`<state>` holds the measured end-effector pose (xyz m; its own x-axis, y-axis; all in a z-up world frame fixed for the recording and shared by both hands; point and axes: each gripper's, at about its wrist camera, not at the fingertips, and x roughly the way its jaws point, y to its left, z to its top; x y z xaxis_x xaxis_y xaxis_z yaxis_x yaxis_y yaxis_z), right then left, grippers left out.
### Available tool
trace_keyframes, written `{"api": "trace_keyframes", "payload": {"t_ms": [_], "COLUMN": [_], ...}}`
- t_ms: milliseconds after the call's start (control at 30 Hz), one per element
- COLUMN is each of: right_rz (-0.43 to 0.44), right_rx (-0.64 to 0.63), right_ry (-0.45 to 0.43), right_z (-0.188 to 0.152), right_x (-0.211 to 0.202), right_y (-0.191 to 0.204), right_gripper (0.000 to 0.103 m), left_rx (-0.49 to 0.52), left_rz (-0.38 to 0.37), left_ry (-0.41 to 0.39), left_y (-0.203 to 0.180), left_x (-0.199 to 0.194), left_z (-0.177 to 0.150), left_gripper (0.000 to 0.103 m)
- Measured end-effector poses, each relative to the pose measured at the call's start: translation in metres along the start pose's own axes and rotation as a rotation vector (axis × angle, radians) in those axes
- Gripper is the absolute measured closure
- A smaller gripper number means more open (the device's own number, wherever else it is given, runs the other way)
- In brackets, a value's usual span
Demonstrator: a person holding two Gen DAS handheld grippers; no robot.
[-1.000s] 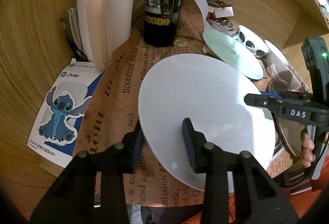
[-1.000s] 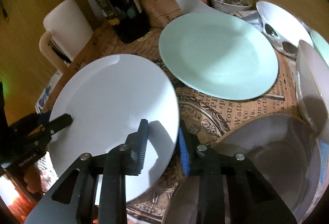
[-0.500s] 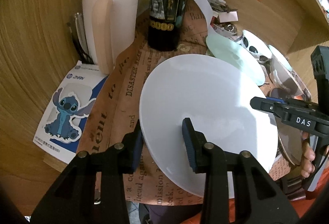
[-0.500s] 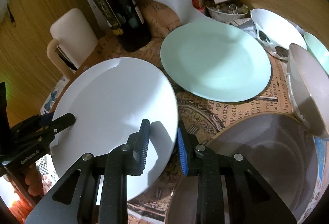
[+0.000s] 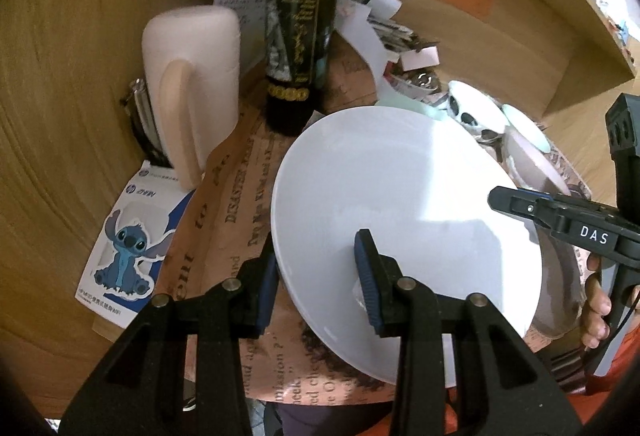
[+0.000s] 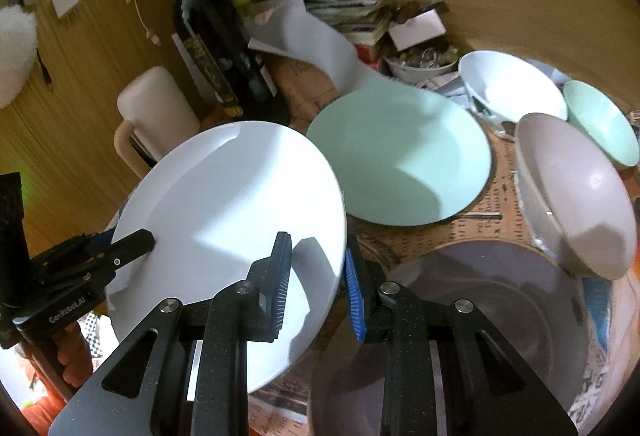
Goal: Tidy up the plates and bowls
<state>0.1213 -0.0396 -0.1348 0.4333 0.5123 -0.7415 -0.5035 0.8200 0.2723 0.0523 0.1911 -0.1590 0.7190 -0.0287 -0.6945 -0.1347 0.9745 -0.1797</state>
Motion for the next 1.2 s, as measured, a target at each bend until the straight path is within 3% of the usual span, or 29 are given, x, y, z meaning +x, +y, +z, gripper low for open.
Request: {"api": "trace_keyframes", "payload": {"t_ms": [633, 1200], "right_rz": [-0.065, -0.094], "right_rx": [0.088, 0.166], "right_ry": [-0.070, -0.006], "right_z": [-0.020, -0.054], "right_x": [-0.053, -0.062], "right_y": [-0.048, -0.093], "right_gripper": [0.080, 0.080], "left_rx": [0.084, 0.148], "left_rz": [-0.105, -0.129], "left_ry": [0.000, 0.084], "left_y": [-0.061, -0.117], "left_x": [0.009, 0.035], "left_z": [0.003, -0.011], "left_gripper": [0.066, 0.066]}}
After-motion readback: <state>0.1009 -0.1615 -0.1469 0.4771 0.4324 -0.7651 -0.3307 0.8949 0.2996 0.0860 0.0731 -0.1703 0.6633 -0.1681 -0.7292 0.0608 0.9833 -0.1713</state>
